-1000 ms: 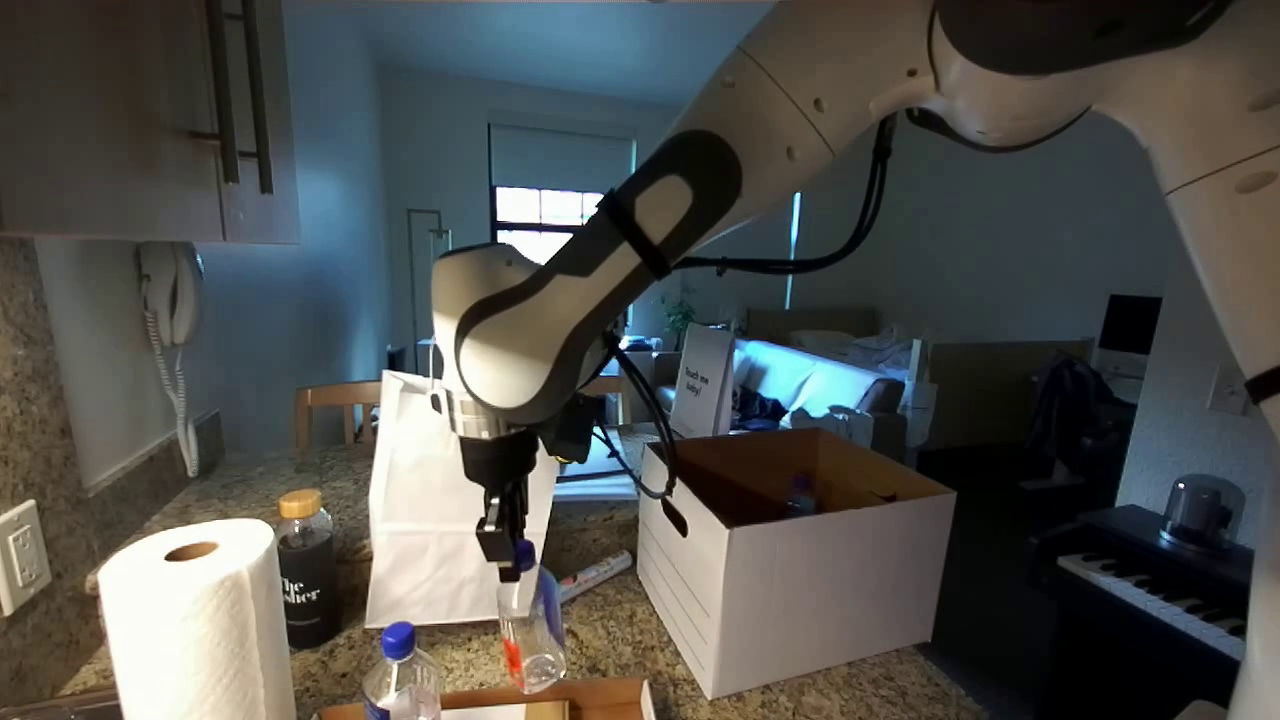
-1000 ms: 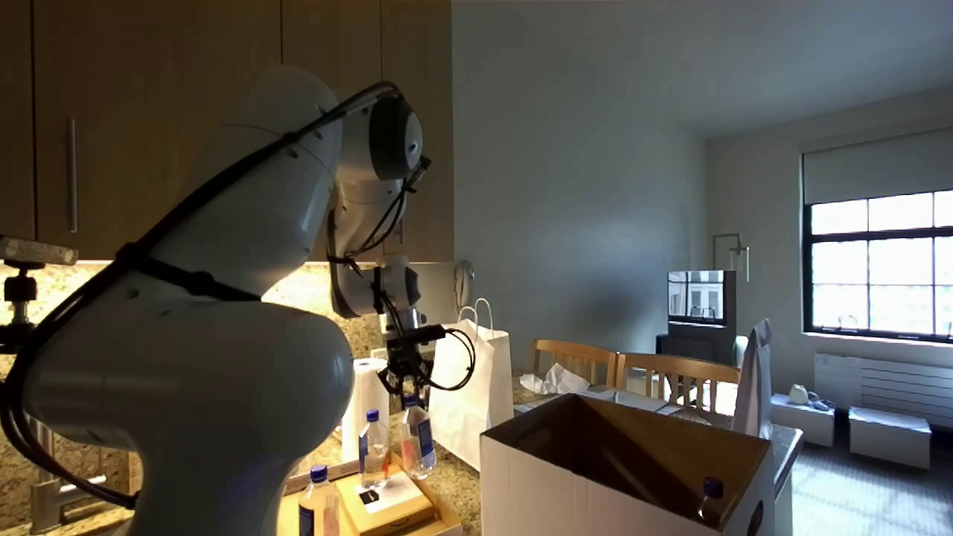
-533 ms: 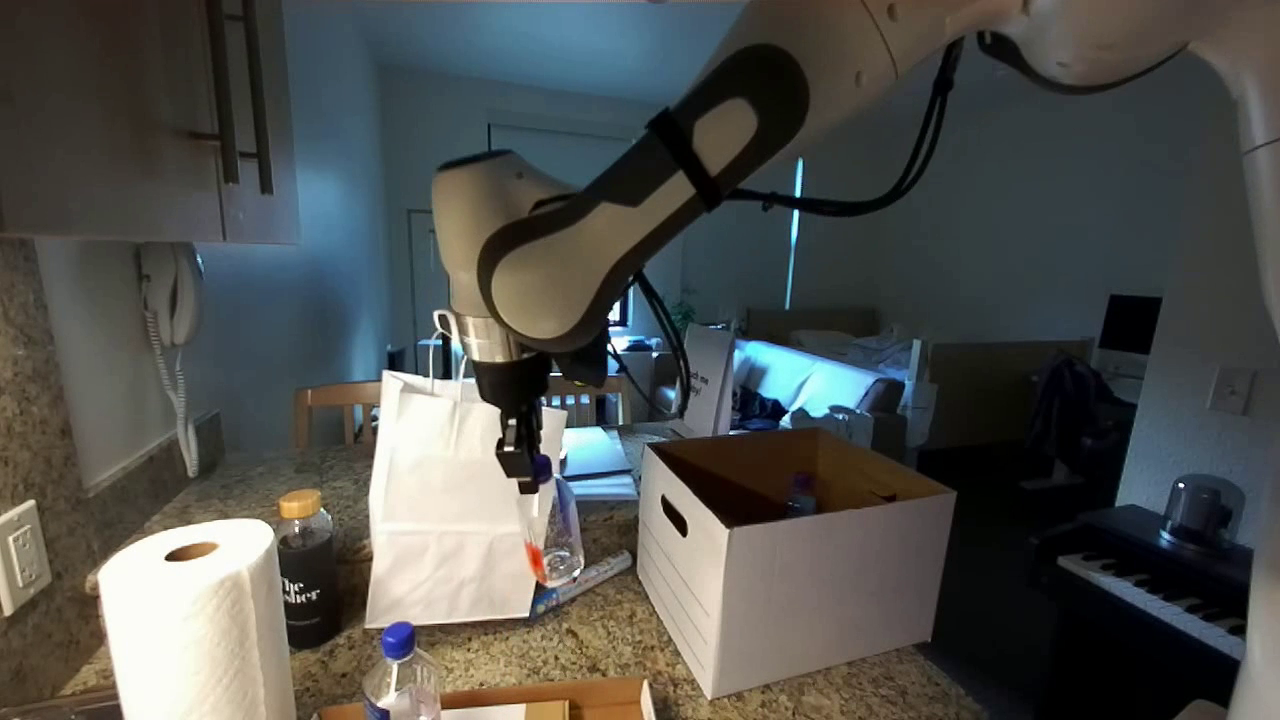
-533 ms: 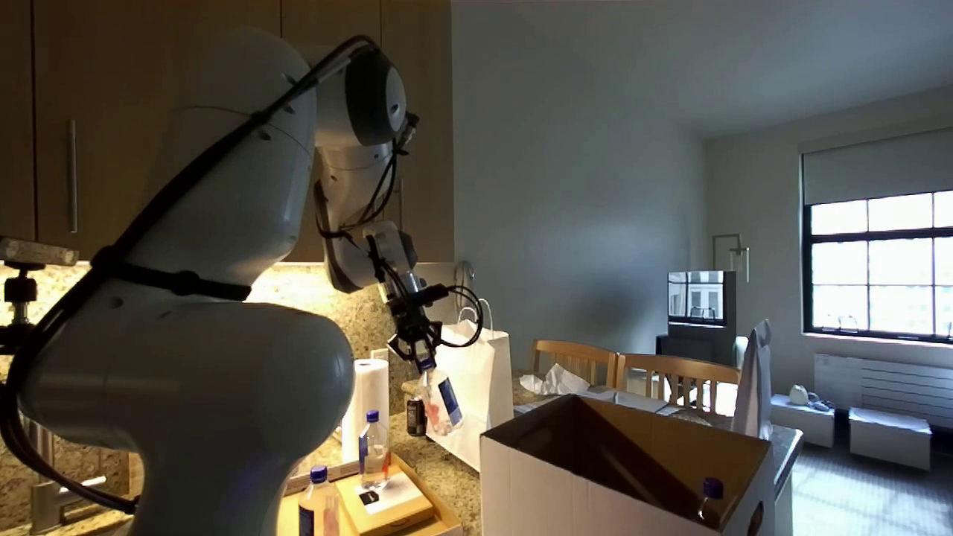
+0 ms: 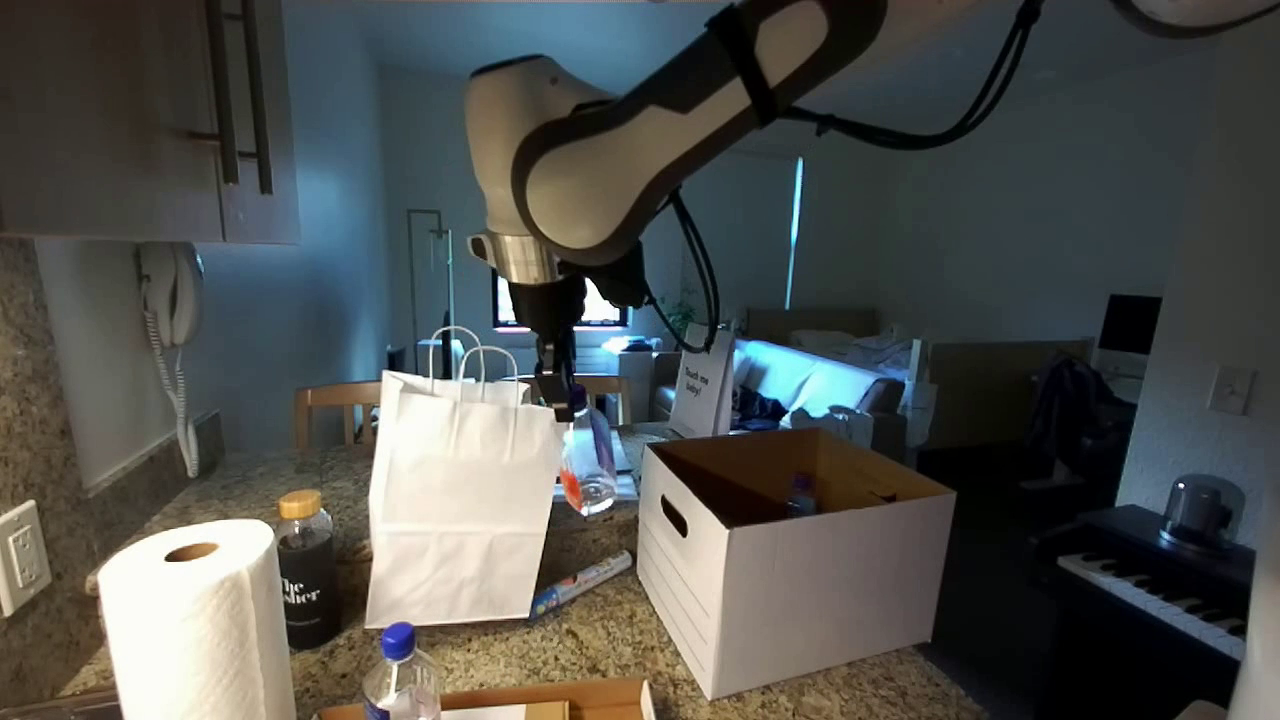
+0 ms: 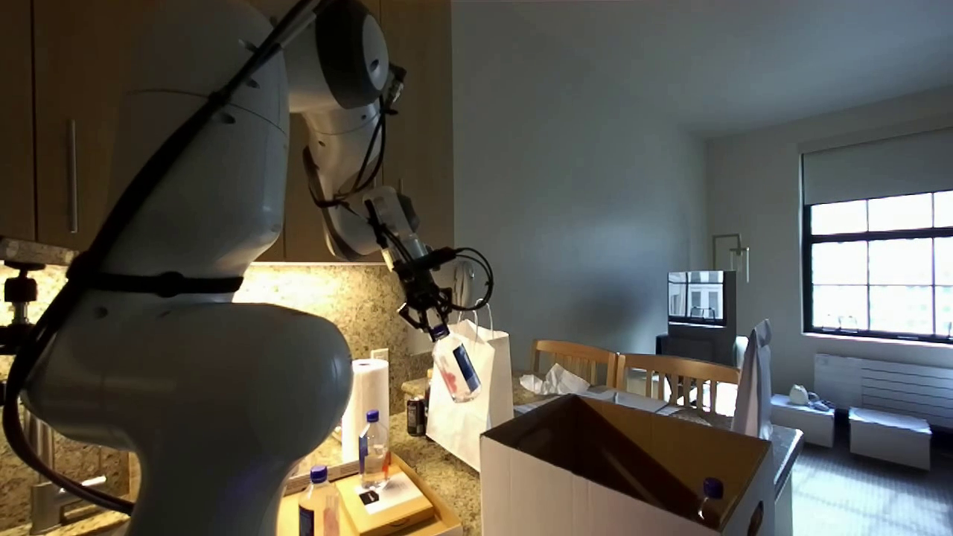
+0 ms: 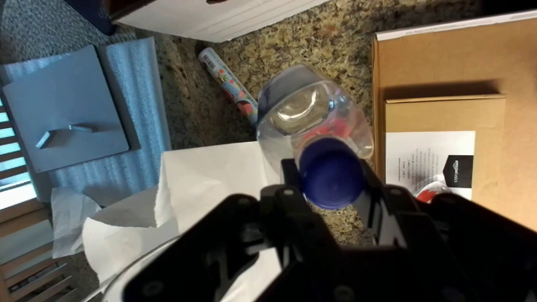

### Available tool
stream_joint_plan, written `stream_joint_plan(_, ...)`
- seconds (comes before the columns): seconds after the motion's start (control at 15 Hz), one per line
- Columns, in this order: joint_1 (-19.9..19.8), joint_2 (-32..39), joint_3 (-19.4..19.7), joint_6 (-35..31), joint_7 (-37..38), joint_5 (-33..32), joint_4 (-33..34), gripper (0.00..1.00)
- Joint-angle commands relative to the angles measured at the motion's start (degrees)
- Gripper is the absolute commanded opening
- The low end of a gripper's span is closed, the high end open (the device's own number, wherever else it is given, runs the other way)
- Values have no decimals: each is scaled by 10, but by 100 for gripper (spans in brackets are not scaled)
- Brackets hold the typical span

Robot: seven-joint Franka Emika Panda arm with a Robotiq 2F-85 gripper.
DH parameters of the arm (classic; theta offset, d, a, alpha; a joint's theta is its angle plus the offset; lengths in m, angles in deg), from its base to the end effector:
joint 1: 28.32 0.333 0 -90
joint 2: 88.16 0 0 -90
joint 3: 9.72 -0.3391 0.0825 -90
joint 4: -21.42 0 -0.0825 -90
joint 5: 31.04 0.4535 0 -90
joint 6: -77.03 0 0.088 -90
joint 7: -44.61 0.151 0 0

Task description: Place four empty water bottles inside the white storage box on the right

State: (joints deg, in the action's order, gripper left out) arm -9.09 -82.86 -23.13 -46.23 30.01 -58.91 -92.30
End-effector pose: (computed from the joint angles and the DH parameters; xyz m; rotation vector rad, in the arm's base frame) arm 0.5706 0.3202 0.3798 2.3674 1.4143 0.1930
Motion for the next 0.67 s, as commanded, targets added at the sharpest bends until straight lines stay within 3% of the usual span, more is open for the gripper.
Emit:
stream_joint_plan(0.0,-26,-67,-1,21,-48,26,-32,14)
stream_joint_plan(0.6,-69,-151,38,64,-116,52,-46,14)
